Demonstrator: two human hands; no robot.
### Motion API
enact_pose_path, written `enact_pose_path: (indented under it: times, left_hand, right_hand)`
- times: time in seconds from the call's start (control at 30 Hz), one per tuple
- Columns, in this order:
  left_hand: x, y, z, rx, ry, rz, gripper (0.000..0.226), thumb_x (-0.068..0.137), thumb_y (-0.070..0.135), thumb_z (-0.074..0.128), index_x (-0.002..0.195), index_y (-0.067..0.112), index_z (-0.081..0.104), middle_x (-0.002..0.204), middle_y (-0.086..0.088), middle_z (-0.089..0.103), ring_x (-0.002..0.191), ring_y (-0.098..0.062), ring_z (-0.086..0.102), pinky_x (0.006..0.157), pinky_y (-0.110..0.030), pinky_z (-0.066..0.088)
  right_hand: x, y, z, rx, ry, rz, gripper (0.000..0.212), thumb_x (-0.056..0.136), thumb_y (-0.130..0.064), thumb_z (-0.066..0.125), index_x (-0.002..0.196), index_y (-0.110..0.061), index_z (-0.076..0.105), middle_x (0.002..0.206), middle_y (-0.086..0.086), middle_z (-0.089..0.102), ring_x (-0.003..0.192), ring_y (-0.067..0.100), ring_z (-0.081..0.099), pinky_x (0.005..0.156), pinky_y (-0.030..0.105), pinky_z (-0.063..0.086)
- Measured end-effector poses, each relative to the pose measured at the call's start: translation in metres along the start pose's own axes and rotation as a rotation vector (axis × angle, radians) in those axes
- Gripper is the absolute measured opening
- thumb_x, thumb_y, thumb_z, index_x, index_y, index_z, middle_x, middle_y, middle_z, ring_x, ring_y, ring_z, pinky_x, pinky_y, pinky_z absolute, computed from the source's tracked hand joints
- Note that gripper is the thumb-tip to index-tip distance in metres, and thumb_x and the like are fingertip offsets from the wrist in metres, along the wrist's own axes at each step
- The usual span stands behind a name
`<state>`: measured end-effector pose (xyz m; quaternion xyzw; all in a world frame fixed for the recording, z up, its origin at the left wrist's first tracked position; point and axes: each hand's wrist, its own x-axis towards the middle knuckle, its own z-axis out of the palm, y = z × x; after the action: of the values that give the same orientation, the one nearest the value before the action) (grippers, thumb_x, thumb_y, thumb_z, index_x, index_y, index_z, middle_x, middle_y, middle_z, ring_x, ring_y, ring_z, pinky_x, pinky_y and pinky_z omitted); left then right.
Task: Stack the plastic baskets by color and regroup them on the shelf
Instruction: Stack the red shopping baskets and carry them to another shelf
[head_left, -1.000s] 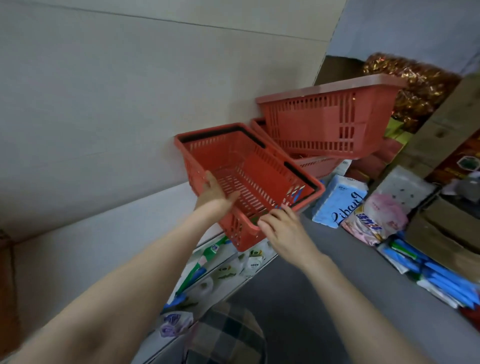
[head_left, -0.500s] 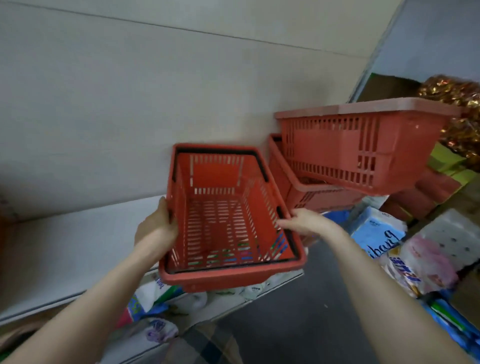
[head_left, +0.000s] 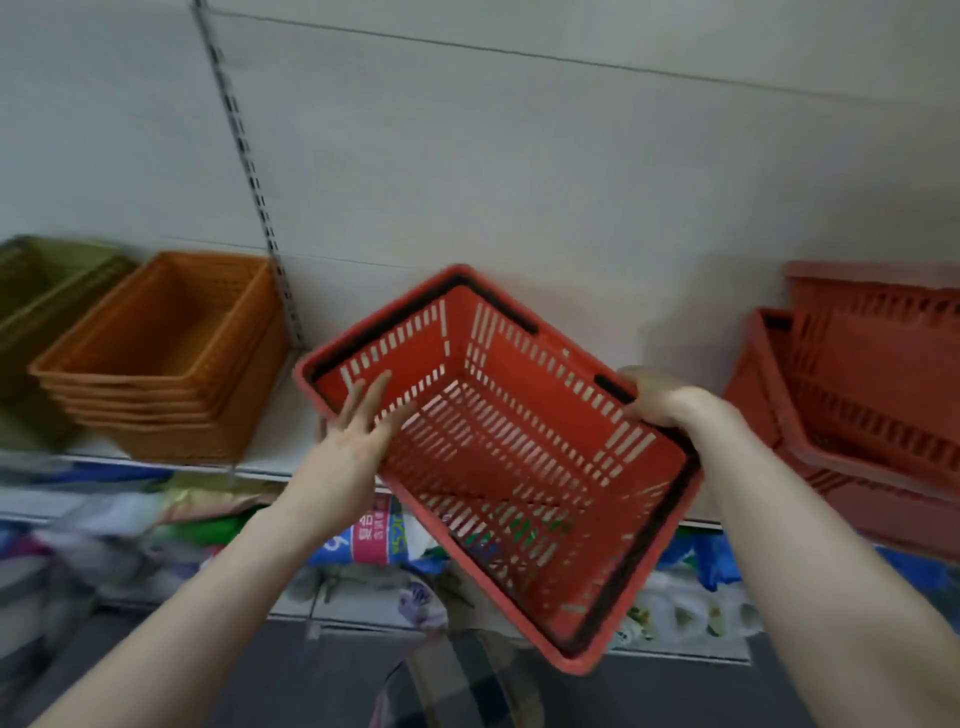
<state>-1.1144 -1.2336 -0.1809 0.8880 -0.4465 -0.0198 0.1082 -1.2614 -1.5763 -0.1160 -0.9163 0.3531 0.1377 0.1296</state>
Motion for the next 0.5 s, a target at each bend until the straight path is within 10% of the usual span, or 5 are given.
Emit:
enact_pose_path:
  times: [0.13,0.27,0.4,0.5]
  left_hand:
    - [-0.002,-0.005,-0.004,0.221,-0.026,0.078,0.039,0.067,0.028,0.068,0.105,0.027,0.065,0.106,-0.004,0.073,0.119,-0.04,0.059,0.089,-0.083,0.026]
    - [0.012,-0.001,-0.007,0.353,0.2,0.141,0.016,0.073,0.023,0.074,0.085,0.019,0.064,0.069,0.0,0.064,0.076,-0.029,0.068,0.11,-0.058,0.029]
    - [0.032,0.002,0.001,0.266,0.183,0.187,0.016,0.072,0.029,0.07,0.076,0.018,0.06,0.065,-0.001,0.058,0.061,-0.029,0.058,0.062,-0.039,0.048]
    - [0.047,0.01,0.004,0.24,0.211,0.21,0.015,0.074,0.032,0.061,0.074,0.017,0.061,0.062,-0.001,0.059,0.057,-0.028,0.058,0.057,-0.036,0.045]
  right_hand:
    - [0.025,-0.013,0.012,0.02,0.323,-0.017,0.035,0.089,-0.015,0.048,0.12,-0.028,0.056,0.115,0.015,0.068,0.104,0.036,0.064,0.086,0.041,0.052]
    - [0.027,-0.023,0.015,-0.064,0.332,-0.002,0.051,0.09,-0.017,0.044,0.141,-0.028,0.046,0.131,0.014,0.058,0.118,0.039,0.056,0.097,0.047,0.047]
    - [0.015,-0.026,0.017,-0.014,0.305,0.01,0.05,0.096,-0.025,0.045,0.145,-0.026,0.043,0.144,0.01,0.052,0.128,0.035,0.053,0.103,0.043,0.045]
    - [-0.008,-0.018,0.021,0.044,0.369,0.048,0.051,0.097,-0.025,0.048,0.147,-0.027,0.043,0.149,0.006,0.047,0.132,0.032,0.049,0.106,0.04,0.043]
